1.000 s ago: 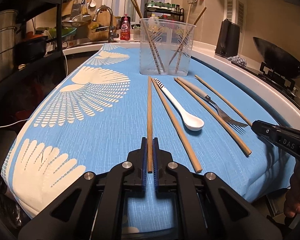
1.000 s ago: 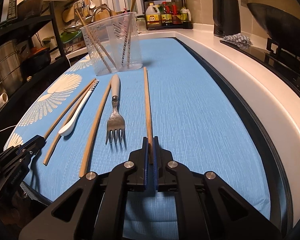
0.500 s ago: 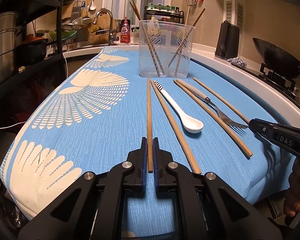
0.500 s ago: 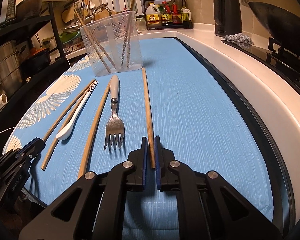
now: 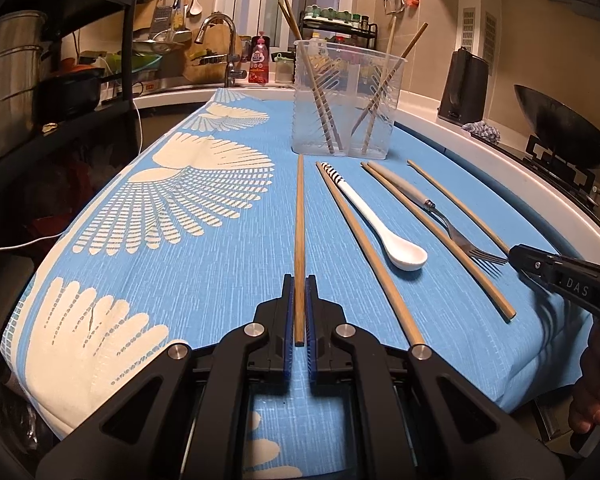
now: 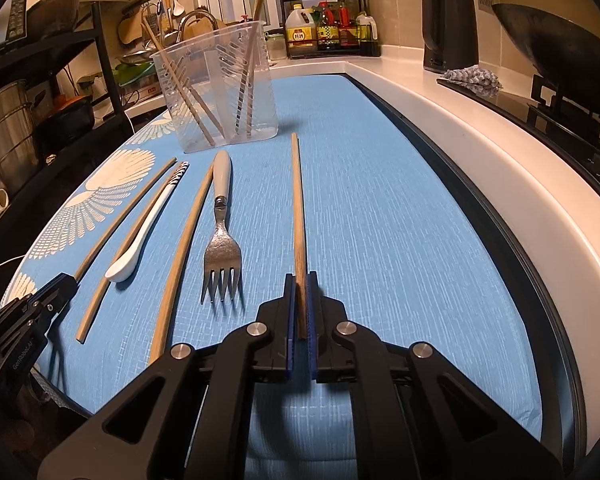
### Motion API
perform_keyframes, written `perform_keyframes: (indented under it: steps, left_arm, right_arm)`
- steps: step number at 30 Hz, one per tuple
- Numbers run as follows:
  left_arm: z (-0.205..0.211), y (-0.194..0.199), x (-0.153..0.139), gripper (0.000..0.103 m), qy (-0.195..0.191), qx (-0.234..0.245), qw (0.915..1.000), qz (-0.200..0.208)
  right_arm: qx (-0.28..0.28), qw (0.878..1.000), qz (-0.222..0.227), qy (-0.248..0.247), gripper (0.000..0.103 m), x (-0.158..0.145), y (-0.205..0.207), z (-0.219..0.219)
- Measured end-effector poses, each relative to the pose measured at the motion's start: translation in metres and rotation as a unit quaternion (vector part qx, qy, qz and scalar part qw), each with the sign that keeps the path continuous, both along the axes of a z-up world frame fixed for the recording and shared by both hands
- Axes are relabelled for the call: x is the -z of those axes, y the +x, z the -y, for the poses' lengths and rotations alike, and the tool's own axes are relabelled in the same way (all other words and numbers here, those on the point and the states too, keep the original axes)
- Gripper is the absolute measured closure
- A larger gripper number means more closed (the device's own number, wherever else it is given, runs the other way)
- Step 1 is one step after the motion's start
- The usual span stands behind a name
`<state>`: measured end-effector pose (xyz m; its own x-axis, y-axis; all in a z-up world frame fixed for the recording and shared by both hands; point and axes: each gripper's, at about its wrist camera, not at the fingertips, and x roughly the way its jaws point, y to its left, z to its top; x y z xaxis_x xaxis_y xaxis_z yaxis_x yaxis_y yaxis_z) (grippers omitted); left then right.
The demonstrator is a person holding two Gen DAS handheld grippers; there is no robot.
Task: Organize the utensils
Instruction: 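Hold the chopsticks in both tools and begin lifting them off the cloth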
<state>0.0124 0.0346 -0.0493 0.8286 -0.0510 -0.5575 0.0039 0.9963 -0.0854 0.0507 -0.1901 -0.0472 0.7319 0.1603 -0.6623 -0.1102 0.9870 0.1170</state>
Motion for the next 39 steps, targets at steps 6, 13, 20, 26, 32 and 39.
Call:
perform_keyframes:
  steps: [6, 13, 20, 26, 32, 39]
  left_arm:
    - [-0.001, 0.0, 0.0, 0.097, -0.002, -0.001, 1.0, 0.001]
    - [-0.003, 0.002, -0.001, 0.097, -0.001, -0.001, 1.0, 0.0]
    - [-0.003, 0.002, -0.001, 0.097, -0.002, -0.001, 1.0, 0.0]
    - [-0.003, 0.002, -0.002, 0.097, 0.001, -0.001, 1.0, 0.0]
    - [-0.003, 0.001, -0.007, 0.098, -0.001, 0.002, 1.0, 0.003]
    - [-0.001, -0.007, -0.04, 0.098, 0.012, 0.007, 0.9986, 0.051]
  right_arm:
    - [-0.002, 1.0, -0.001, -0.001, 0.097, 0.0, 0.001, 0.001]
    - [-0.003, 1.0, 0.001, -0.003, 0.097, 0.0, 0.001, 0.001]
    - [-0.003, 1.0, 0.003, -0.005, 0.097, 0.001, 0.0, 0.0]
    - [-0.004, 1.0, 0.001, -0.008, 0.098, 0.0, 0.001, 0.001]
    - [0.001, 0.999, 0.031, -0.007, 0.098, -0.02, -0.006, 0.003]
    - [0.002, 0.997, 0.082, -0.011, 0.098, -0.06, -0.016, 0.007]
